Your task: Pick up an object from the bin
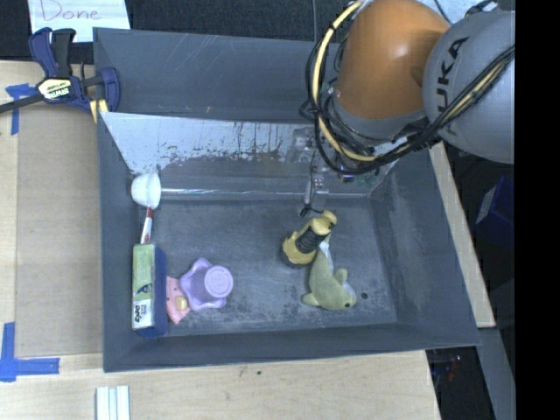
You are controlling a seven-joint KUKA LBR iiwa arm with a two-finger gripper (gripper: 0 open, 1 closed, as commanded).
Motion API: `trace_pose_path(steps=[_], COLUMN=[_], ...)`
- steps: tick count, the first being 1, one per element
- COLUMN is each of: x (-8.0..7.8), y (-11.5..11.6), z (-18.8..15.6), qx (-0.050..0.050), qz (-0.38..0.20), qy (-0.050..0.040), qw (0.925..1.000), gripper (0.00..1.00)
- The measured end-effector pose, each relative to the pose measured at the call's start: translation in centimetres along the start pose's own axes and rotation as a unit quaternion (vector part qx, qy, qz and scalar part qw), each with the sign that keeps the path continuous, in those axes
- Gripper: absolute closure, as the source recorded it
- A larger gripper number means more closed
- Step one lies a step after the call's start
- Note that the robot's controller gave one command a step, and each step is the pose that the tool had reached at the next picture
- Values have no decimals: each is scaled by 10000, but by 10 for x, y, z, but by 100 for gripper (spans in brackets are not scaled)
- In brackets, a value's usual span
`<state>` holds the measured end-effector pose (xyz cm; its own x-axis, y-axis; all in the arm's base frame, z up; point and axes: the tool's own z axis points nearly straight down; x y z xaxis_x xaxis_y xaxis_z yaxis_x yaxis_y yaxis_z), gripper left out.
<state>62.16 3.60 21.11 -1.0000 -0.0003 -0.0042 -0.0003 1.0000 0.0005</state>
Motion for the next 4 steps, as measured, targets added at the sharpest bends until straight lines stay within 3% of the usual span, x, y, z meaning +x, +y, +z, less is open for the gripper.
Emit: trace_pose_path(steps=[1,2,3,4], x=[22,50,90,67], y=[-18,-30,-29,-29], z=[87,73,64,83], qx=[-2,-4,-13,-14], qz=[568,116,2208,1905], qy=[-20,-68,-47,-65], qw=[9984,9999,9753,9817], gripper=[0,0,0,0])
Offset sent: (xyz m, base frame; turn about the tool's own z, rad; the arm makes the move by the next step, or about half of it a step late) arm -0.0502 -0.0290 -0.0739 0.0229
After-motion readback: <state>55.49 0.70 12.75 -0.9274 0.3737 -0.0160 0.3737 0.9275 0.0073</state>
